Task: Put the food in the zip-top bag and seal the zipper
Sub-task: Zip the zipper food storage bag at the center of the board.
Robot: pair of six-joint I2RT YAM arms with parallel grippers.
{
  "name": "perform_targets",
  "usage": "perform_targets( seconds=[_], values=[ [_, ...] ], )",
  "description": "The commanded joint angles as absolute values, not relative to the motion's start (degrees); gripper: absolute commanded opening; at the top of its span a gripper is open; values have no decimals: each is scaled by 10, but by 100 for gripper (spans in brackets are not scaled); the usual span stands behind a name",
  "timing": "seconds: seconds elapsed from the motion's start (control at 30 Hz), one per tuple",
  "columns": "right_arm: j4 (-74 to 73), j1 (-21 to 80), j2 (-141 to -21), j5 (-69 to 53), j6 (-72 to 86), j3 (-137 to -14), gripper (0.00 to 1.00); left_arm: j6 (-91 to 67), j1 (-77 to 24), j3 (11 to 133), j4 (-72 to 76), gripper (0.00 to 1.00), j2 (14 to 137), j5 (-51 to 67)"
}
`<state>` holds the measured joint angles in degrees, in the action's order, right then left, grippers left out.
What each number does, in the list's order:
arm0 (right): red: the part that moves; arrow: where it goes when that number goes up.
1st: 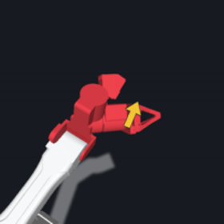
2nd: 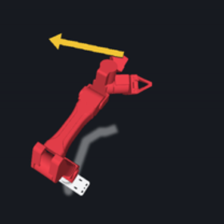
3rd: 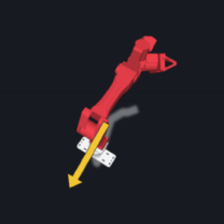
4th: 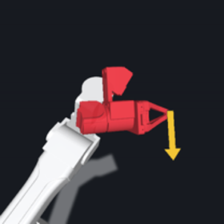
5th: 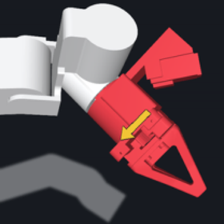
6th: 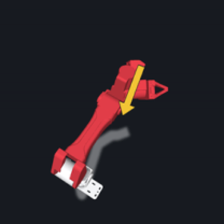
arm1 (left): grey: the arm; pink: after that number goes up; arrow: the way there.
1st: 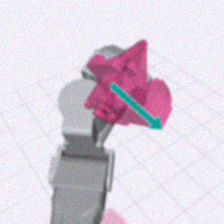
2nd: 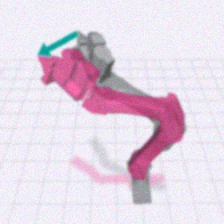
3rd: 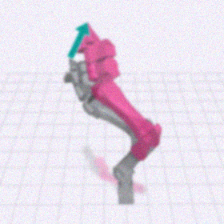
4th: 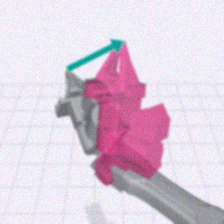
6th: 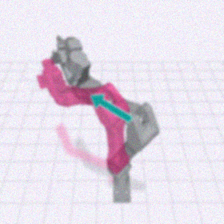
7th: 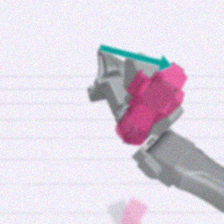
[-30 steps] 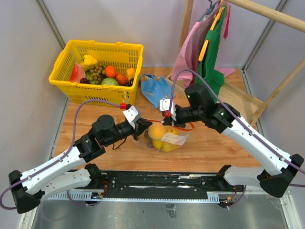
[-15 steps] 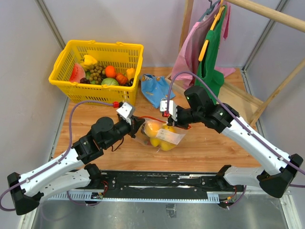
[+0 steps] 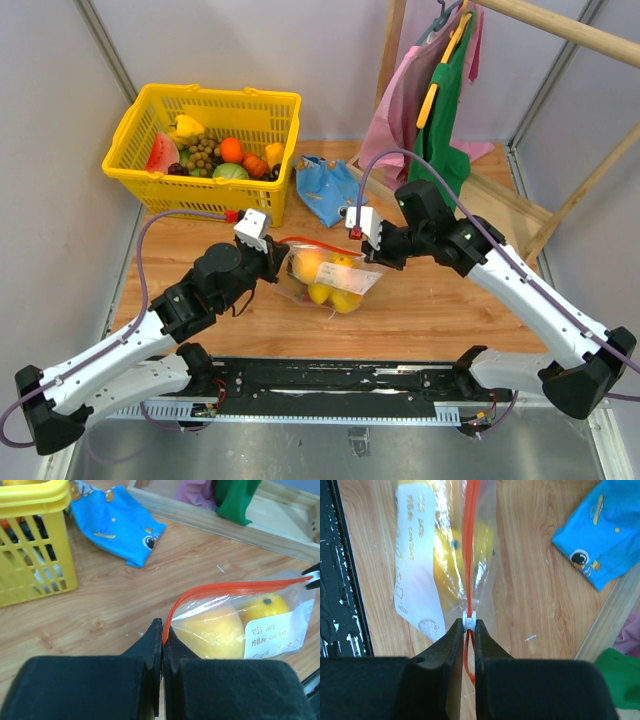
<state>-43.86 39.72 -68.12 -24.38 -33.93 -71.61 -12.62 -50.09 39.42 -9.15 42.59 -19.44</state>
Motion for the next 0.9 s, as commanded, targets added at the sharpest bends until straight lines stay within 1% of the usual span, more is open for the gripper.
perform_targets(
  seconds=[0.0,0.3,0.57,0.7,0.87],
  values=[
    [-491,366,-665,-212,-321,-703,1,-148,-478,388,-120,0,413,-263],
    [-491,333,-661,-171,-300,-693,1,-172,-453,394,-154,0,418,-268],
    [-461,315,-677,-98,-240,-704,1,-187,-433,397,-172,0,429,-250],
    [-415,314,-694,-79,-190,-714,1,-188,-432,394,-161,0,436,-230],
    [-305,314,-716,-50,-128,-709,1,-194,-432,395,-147,0,462,-220]
  ],
)
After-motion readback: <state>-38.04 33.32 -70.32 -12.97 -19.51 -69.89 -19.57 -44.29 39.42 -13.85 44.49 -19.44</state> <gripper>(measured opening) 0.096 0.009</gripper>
